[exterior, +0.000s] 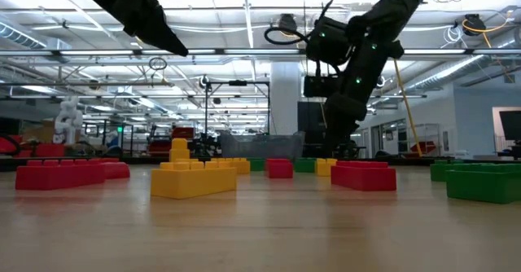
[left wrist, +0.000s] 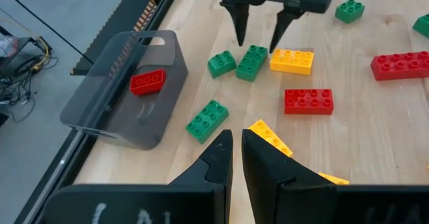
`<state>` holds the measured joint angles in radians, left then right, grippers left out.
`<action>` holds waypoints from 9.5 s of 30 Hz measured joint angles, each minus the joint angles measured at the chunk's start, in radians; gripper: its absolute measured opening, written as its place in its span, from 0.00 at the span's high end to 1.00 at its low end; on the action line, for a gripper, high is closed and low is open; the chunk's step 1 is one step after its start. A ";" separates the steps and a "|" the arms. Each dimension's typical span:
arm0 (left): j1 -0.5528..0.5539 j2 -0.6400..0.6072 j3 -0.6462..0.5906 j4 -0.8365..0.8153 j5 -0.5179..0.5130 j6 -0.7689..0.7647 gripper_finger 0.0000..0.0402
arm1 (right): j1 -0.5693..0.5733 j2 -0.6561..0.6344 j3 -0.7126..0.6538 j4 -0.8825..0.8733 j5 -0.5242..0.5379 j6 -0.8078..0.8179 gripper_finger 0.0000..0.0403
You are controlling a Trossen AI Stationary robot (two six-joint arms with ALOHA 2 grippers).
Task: Sort & place blocks by color
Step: Put the green game piece into the yellow bin, then put the yellow game piece into the orange bin
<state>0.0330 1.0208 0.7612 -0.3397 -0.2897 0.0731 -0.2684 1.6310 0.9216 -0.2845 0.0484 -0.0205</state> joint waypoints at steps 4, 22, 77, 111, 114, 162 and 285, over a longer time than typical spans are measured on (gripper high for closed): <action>0.000 0.000 0.000 0.000 0.000 -0.001 0.91 | -0.019 0.000 -0.026 0.037 0.007 -0.004 0.38; 0.000 0.000 0.000 0.000 0.000 0.000 0.91 | -0.031 0.000 -0.108 0.151 -0.024 0.000 0.45; 0.000 0.000 0.000 -0.031 0.000 -0.023 0.91 | 0.020 -0.035 0.001 0.031 0.012 -0.178 0.71; -0.010 0.000 0.000 0.010 0.002 -0.055 0.91 | 0.861 -0.553 0.002 -0.544 -0.238 1.335 0.68; -0.010 0.000 0.000 0.010 0.002 -0.053 0.91 | 0.932 -0.553 0.002 -0.548 -0.275 1.425 0.68; -0.054 0.000 -0.032 0.165 0.043 -0.033 0.91 | 1.035 -0.701 -0.157 -0.304 0.167 1.298 0.42; -0.674 0.434 0.641 -0.877 0.264 -1.452 0.69 | 0.385 -0.451 -0.317 0.512 0.631 -0.093 0.42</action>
<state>-0.6410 1.4544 1.4025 -1.2167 -0.0261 -1.3785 0.1165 1.1801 0.6041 0.2275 0.6796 -0.1135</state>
